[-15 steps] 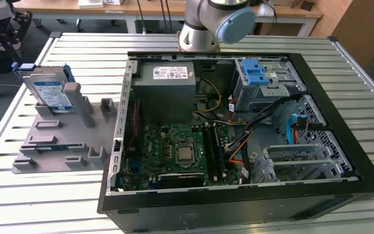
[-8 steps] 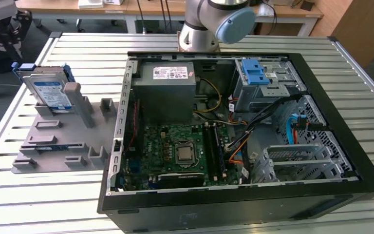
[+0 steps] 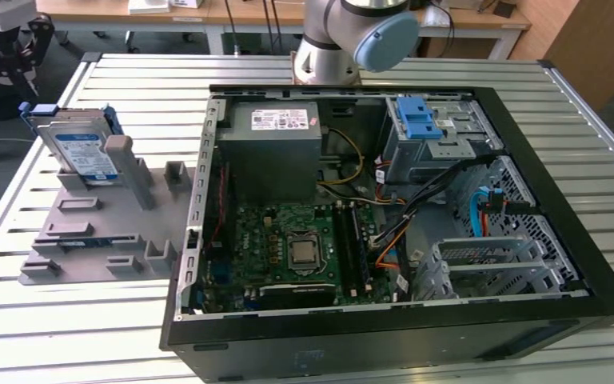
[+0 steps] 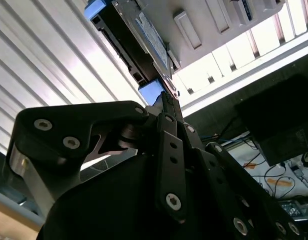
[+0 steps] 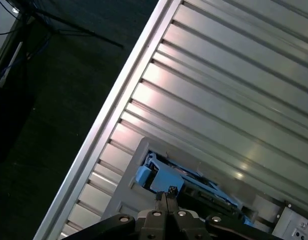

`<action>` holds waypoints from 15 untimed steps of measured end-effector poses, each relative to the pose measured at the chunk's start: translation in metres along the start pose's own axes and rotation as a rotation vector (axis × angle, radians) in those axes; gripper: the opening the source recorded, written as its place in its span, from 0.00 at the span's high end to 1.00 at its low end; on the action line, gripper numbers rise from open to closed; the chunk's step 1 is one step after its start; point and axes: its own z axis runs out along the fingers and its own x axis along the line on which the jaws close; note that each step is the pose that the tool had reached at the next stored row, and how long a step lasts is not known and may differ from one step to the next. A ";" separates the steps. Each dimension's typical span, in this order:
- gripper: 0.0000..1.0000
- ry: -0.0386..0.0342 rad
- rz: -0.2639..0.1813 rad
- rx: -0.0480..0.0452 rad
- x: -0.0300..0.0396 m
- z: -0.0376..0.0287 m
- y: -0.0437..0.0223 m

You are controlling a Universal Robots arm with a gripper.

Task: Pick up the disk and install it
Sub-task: 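Pick up the disk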

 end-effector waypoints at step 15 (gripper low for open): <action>0.89 -0.0062 -0.234 0.0053 0.0000 0.0007 0.0000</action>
